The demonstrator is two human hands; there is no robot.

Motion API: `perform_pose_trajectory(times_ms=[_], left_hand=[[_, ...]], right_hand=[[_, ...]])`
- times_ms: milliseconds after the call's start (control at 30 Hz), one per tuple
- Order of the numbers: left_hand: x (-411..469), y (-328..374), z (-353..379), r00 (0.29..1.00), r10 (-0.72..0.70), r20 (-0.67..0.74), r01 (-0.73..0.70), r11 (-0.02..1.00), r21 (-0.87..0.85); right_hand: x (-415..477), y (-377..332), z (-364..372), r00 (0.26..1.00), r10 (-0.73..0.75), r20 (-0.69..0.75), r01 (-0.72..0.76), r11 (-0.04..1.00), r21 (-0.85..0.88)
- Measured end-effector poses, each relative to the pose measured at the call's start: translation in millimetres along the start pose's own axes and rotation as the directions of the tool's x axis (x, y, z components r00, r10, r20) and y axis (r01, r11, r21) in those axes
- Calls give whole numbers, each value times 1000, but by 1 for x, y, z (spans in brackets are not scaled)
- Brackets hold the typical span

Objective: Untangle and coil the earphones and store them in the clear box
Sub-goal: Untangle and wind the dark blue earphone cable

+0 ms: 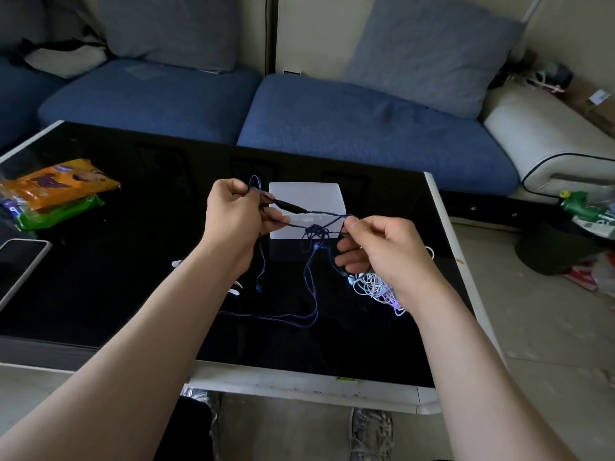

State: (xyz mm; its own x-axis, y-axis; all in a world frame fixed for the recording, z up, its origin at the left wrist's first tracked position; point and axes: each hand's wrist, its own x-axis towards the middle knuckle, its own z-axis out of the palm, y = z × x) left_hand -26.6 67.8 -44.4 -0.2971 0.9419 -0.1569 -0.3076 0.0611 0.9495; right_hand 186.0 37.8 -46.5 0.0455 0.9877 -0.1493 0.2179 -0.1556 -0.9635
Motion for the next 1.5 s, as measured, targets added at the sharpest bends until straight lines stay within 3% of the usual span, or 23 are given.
perform_pose_trajectory(times_ms=[167,267,433,567,733,1000,1233,1500], left_hand=[[1,-1,1,1000,29,-10,-26,969,244],[-1,0,1,986,138,96,-168,809,564],[-11,2,3,965,-138,225,-100,598,796],[-13,4,3,906,-288,311,-89,588,804],[-10,0,3,872,-323,369,-133,568,812],[-7,-2,2,921,-142,363,-200,626,753],[-6,4,-1,916,-125,382,-158,761,629],[-7,5,0,935,-159,318,-95,751,653]], right_hand=[[2,1,0,993,-100,-69,88,983,-161],[2,-1,0,990,-125,-64,115,985,-131],[4,2,1,992,-128,-12,125,982,-141],[2,6,0,980,-192,-43,162,911,-379],[-4,3,5,991,-136,-4,111,823,-557],[1,2,-2,985,-14,171,75,932,-355],[1,2,-2,980,-10,197,62,964,-259],[4,-3,2,972,51,229,-42,998,-43]])
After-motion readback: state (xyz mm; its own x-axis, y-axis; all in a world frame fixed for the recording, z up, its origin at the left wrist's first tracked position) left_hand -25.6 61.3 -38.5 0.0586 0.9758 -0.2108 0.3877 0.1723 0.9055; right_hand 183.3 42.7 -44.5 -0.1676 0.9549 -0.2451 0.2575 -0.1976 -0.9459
